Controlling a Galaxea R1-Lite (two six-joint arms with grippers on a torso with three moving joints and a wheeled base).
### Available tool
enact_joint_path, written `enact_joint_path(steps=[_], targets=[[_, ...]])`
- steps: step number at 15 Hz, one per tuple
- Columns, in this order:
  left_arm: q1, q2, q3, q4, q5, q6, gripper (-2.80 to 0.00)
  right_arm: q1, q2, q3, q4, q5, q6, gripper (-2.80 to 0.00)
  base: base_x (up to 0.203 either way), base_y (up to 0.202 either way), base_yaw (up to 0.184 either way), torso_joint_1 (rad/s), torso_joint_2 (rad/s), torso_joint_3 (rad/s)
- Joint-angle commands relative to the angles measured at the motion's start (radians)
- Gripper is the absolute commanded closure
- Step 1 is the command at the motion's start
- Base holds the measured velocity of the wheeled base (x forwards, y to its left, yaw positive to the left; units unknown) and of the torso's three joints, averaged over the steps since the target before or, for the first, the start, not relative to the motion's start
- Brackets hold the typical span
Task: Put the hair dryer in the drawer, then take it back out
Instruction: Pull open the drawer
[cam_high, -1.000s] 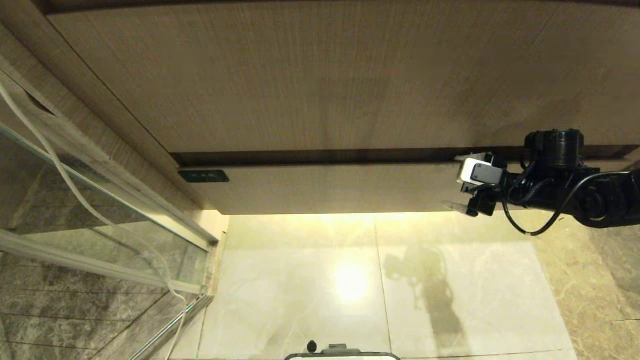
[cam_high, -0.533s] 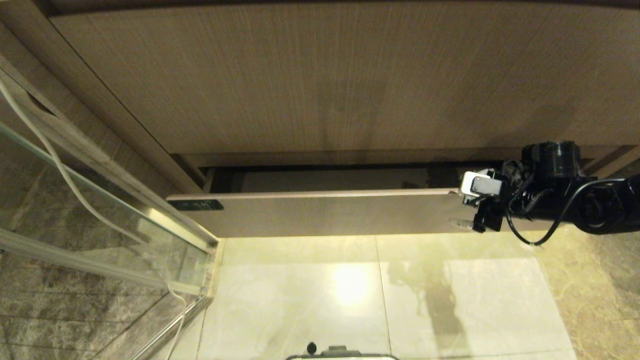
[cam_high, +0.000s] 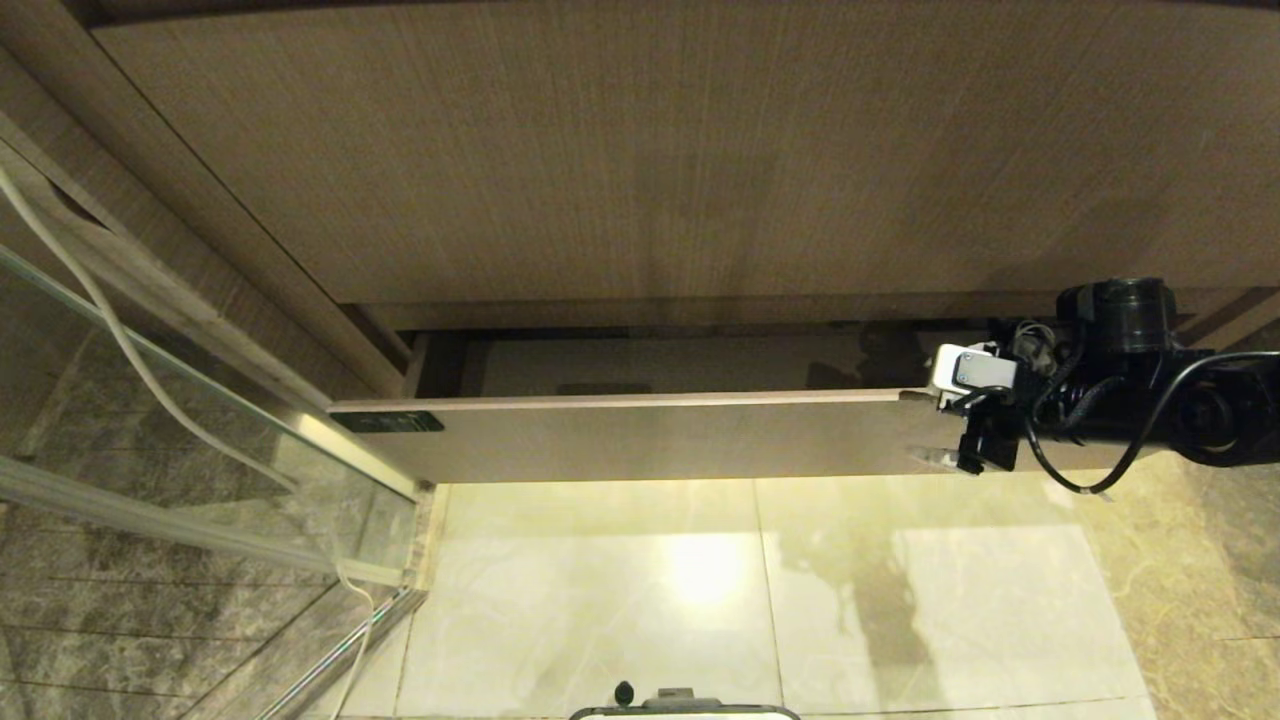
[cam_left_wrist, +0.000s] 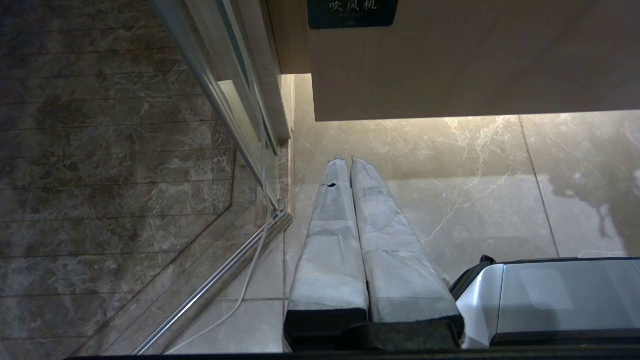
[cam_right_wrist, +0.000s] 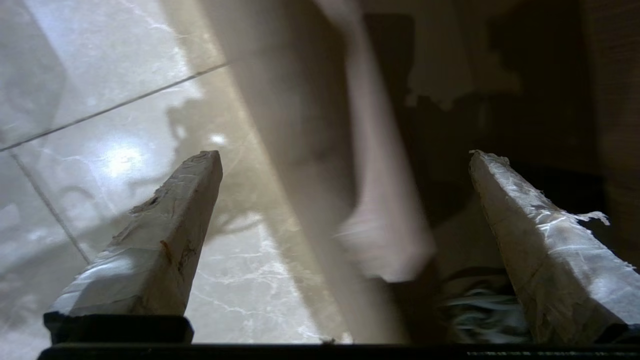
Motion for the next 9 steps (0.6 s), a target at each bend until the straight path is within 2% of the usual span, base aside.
enact_joint_path(steps=[1, 9], targets=[[0.0, 0.0, 0.0, 0.0, 0.0, -0.001, 0.0, 0.001, -0.053, 0.011, -0.011, 0.005, -0.008, -2.8, 0.0, 0.0, 0.0, 0.0, 0.0, 0.0], [0.0, 0.0, 0.001, 0.0, 0.0, -0.001, 0.0, 0.002, -0.12, 0.042, -0.007, 0.003, -0.008, -2.8, 0.0, 0.0, 0.0, 0.0, 0.0, 0.0]])
